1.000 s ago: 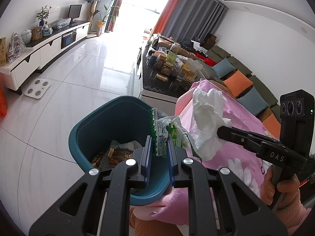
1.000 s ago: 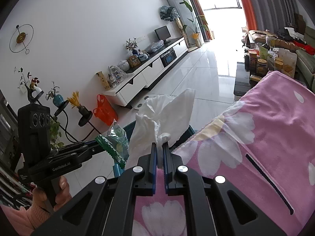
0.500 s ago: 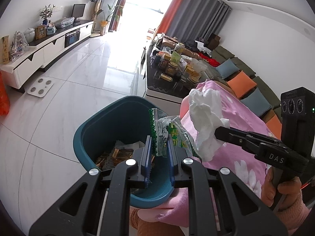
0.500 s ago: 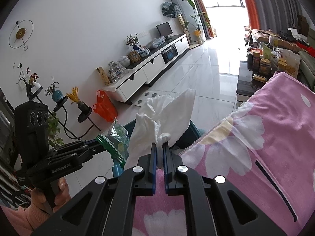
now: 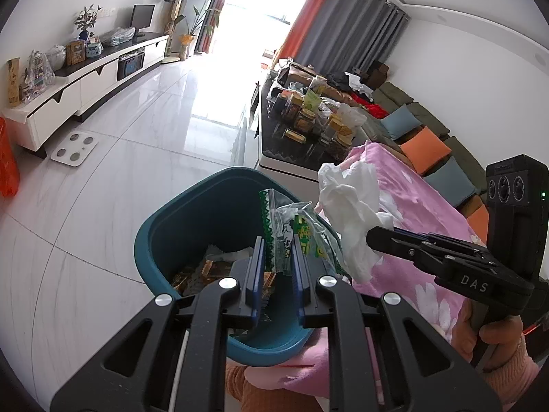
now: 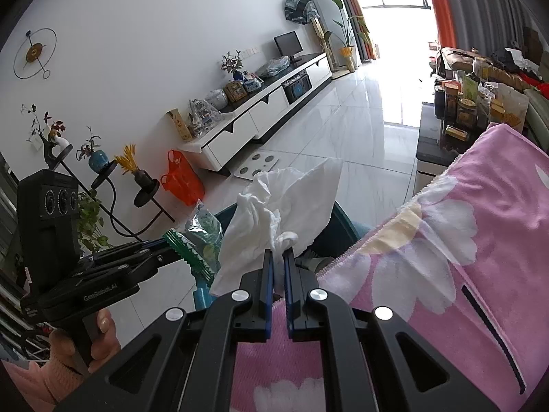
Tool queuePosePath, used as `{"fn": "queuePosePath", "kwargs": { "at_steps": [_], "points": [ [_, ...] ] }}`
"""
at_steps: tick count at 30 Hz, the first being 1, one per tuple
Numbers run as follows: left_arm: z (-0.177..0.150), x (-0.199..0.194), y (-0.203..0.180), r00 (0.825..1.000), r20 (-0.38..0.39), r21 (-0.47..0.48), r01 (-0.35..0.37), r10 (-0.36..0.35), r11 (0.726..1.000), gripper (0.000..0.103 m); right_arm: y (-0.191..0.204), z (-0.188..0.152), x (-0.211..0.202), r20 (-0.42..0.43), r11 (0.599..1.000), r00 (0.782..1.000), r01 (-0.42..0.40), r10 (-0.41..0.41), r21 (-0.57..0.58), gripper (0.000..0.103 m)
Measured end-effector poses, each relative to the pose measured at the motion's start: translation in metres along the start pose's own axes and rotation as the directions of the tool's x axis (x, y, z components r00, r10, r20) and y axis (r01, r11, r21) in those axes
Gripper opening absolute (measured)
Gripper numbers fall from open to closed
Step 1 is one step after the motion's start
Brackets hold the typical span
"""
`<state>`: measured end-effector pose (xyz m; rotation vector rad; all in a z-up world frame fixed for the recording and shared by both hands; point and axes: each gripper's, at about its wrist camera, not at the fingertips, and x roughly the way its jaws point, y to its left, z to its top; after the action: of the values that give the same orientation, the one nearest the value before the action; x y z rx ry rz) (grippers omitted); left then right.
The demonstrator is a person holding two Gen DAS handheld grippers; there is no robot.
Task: Collect trash
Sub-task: 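Hold snack bag and tissue over the teal bin with both tools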
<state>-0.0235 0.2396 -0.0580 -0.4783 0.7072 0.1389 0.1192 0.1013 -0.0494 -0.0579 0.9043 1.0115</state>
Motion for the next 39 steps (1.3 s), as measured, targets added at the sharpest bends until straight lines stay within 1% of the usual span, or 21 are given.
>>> {"fn": "queuePosePath", "kwargs": {
  "at_steps": [26, 39],
  "points": [
    [-0.004, 0.018, 0.010, 0.998, -0.024, -0.021, -0.050, 0.050, 0.999, 0.016, 0.012, 0.001, 0.033, -0.073, 0.999, 0.997, 0.018, -0.020, -0.028, 0.005],
    [-0.006, 0.029, 0.007, 0.997, -0.039, -0.020, -0.067, 0.066, 0.998, 0.016, 0.014, -0.001, 0.044, -0.109, 0.999, 0.994, 0.026, -0.029, -0.027, 0.006]
  ]
}}
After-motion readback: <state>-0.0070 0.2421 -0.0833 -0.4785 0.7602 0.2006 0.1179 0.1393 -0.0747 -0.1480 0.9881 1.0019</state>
